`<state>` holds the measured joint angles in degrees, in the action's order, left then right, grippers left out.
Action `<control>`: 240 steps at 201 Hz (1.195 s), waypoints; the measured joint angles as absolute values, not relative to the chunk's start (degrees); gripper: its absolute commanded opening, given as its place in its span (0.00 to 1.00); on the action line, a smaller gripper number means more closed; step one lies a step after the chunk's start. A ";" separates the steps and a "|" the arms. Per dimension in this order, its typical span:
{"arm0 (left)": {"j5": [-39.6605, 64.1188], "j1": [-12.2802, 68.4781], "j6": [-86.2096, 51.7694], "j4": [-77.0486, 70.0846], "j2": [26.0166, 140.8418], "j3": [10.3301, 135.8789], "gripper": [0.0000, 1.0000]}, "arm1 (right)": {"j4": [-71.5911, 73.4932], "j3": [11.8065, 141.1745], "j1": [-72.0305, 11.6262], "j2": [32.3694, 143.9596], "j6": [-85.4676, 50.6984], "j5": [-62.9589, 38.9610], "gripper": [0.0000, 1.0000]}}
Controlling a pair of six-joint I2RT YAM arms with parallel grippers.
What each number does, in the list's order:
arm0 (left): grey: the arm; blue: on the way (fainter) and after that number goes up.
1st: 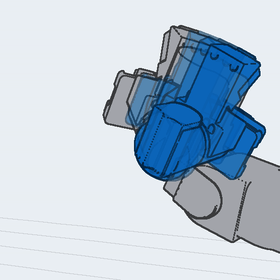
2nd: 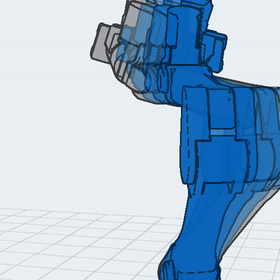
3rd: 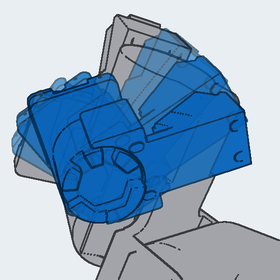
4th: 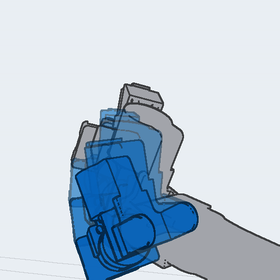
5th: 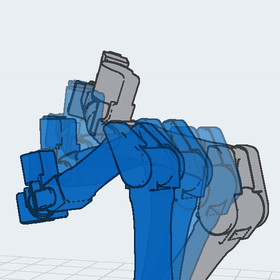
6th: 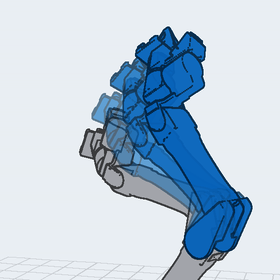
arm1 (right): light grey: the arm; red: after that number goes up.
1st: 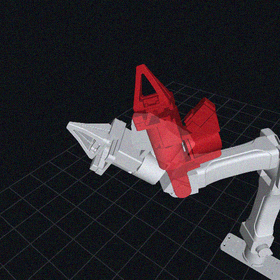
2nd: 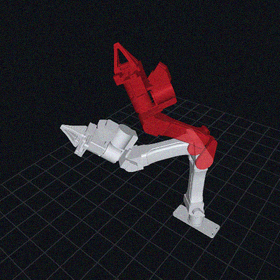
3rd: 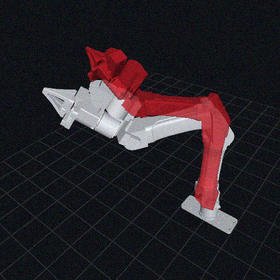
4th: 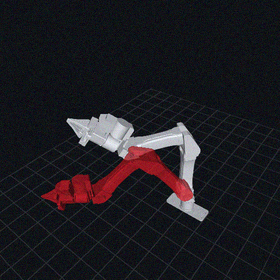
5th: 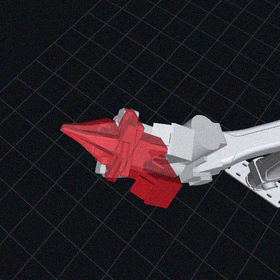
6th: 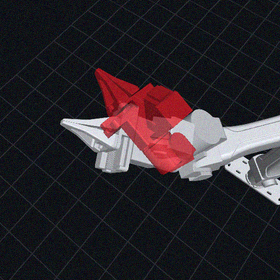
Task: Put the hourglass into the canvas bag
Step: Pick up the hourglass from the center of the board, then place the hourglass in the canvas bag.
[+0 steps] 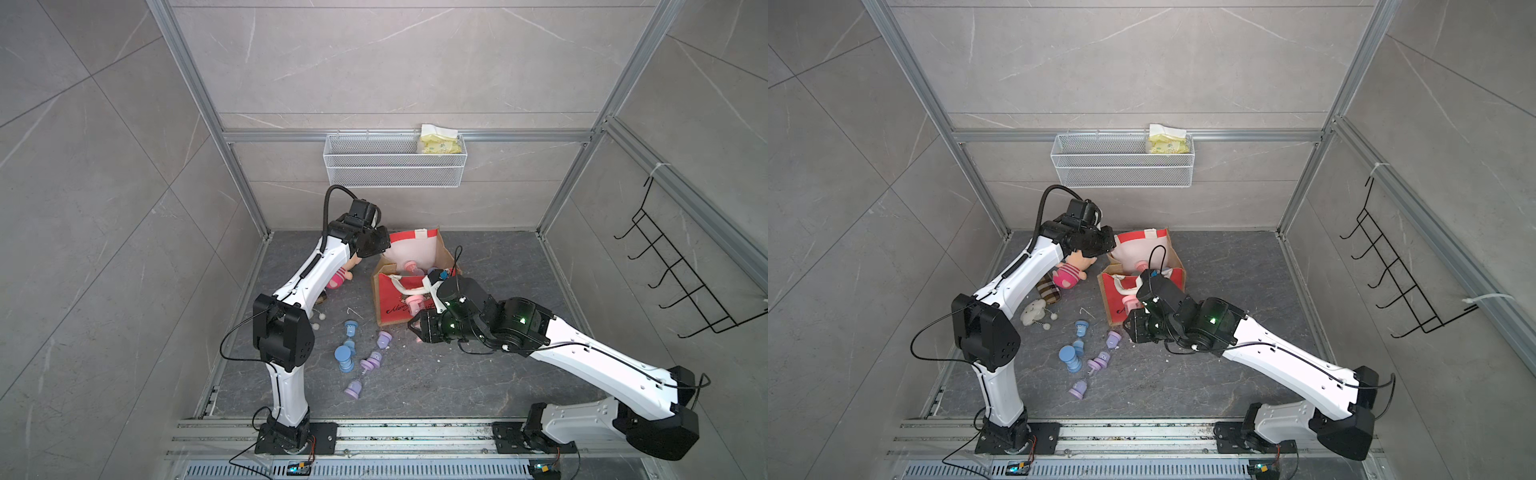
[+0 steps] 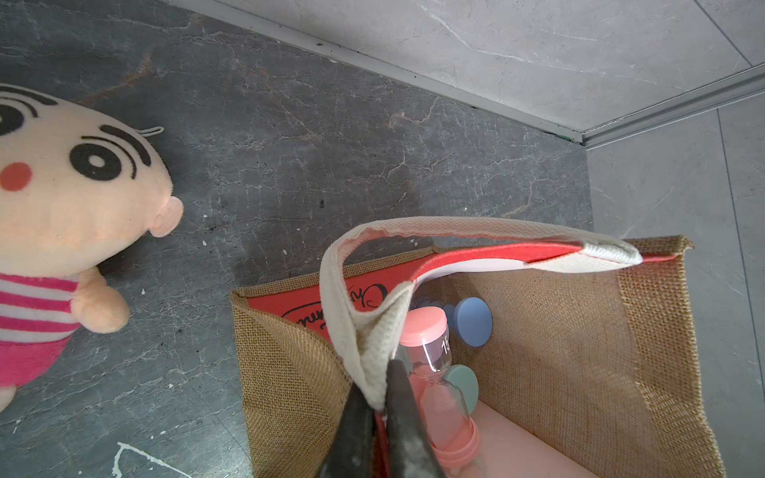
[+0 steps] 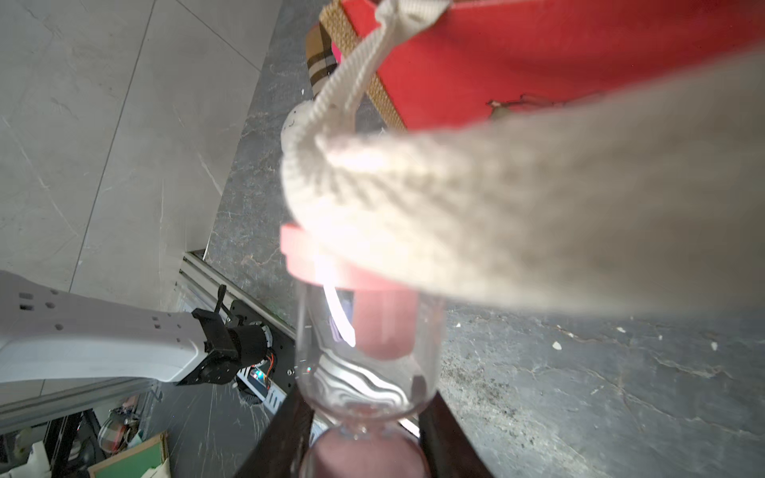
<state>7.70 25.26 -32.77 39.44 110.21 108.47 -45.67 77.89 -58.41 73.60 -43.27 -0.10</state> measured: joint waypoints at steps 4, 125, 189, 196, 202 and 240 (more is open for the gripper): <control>7.70 25.26 -32.75 39.64 110.24 108.62 0.00 | -45.50 77.08 -58.41 73.23 -43.29 -0.45 0.00; 7.40 25.45 -32.53 40.49 110.96 109.65 0.00 | -44.47 80.82 -58.41 68.49 -42.57 -13.21 0.00; 7.46 25.52 -32.58 40.45 110.96 109.65 0.00 | -51.79 96.64 -55.33 74.17 -38.54 -3.14 0.00; 7.44 25.52 -32.58 40.45 110.96 109.65 0.00 | -52.10 98.35 -54.08 75.57 -37.78 -1.69 0.00; 7.44 25.54 -32.58 40.47 110.96 109.65 0.00 | -52.36 99.37 -52.90 76.75 -37.28 -0.67 0.00; 7.03 25.58 -32.53 40.47 110.93 109.58 0.00 | -54.04 104.01 -46.68 86.52 -33.23 6.66 0.00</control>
